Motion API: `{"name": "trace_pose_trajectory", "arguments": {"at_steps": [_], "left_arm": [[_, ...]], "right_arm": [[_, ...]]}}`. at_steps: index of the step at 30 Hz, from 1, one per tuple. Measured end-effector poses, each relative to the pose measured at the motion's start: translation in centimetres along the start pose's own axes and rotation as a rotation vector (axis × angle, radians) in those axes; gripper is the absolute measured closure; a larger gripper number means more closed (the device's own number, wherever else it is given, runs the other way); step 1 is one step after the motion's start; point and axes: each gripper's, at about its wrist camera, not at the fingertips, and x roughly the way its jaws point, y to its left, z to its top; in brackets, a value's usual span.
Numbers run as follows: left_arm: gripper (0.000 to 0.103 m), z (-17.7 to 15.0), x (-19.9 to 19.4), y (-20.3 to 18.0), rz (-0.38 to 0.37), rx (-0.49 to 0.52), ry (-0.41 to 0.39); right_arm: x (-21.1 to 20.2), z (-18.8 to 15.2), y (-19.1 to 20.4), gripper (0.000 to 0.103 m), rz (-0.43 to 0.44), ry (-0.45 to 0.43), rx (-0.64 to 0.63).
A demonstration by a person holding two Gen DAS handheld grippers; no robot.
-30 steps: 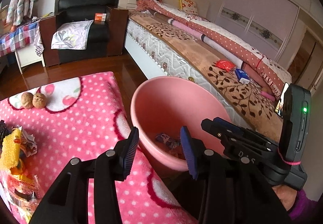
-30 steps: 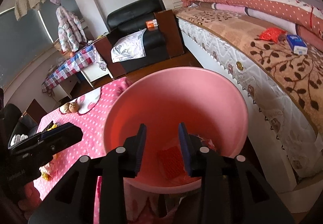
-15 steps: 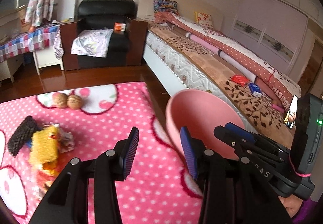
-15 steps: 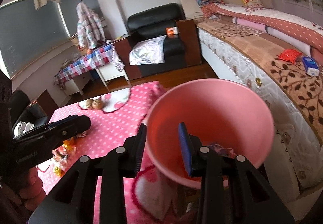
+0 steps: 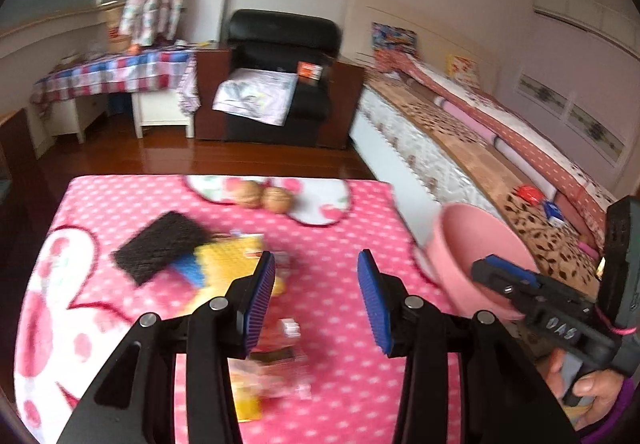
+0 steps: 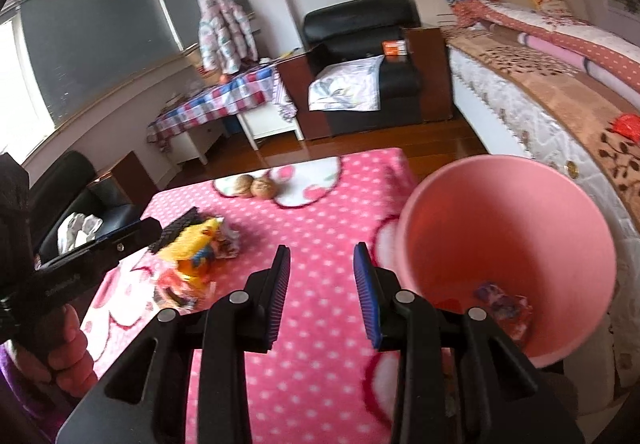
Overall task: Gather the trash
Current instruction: 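Move both open tools back over the table of trash, then grasp the yellow foam mesh with the right tool while the left tool grasps the black mesh sleeve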
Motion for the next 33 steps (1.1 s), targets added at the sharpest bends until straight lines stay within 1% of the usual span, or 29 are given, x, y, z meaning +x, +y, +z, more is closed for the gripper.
{"name": "trace_pose_trajectory", "arguments": {"at_steps": [5, 10, 13, 18, 21, 22, 23, 24, 30, 33], "left_arm": [[0.061, -0.8, -1.3, 4.3, 0.105, -0.01, -0.013], [0.061, -1.4, -1.7, 7.6, 0.167, -0.033, -0.005], [0.061, -1.5, -1.3, 9.2, 0.192, -0.002, 0.012], [0.058, -1.2, 0.2, 10.3, 0.208, 0.1, 0.037], [0.058, -1.1, 1.6, 10.8, 0.206, 0.152, 0.067], [0.058, -1.1, 2.2, 10.9, 0.204, 0.165, 0.079], [0.058, -1.1, 2.7, 10.8, 0.204, 0.171, 0.086], [0.058, -1.1, 3.2, 11.0, 0.2, 0.178, 0.097], [0.058, -1.4, 5.3, 11.0, 0.188, 0.239, 0.129], [0.058, -1.5, 6.2, 11.1, 0.201, 0.28, 0.142]], "right_arm": [[1.2, 0.9, 2.6, 0.07, 0.068, 0.031, -0.029], [3.0, 1.5, 5.2, 0.07, 0.142, 0.088, -0.039], [4.2, 1.8, 6.6, 0.07, 0.182, 0.13, -0.041], [6.4, 2.3, 8.5, 0.07, 0.218, 0.212, -0.024], [7.7, 2.6, 9.2, 0.069, 0.226, 0.252, -0.009], [8.0, 2.6, 9.3, 0.064, 0.227, 0.264, -0.002], [8.5, 2.7, 9.4, 0.059, 0.232, 0.279, 0.013], [9.0, 2.8, 9.4, 0.058, 0.24, 0.292, 0.033], [12.0, 3.3, 8.8, 0.058, 0.271, 0.382, 0.163], [13.5, 3.3, 8.8, 0.058, 0.287, 0.429, 0.221]]}}
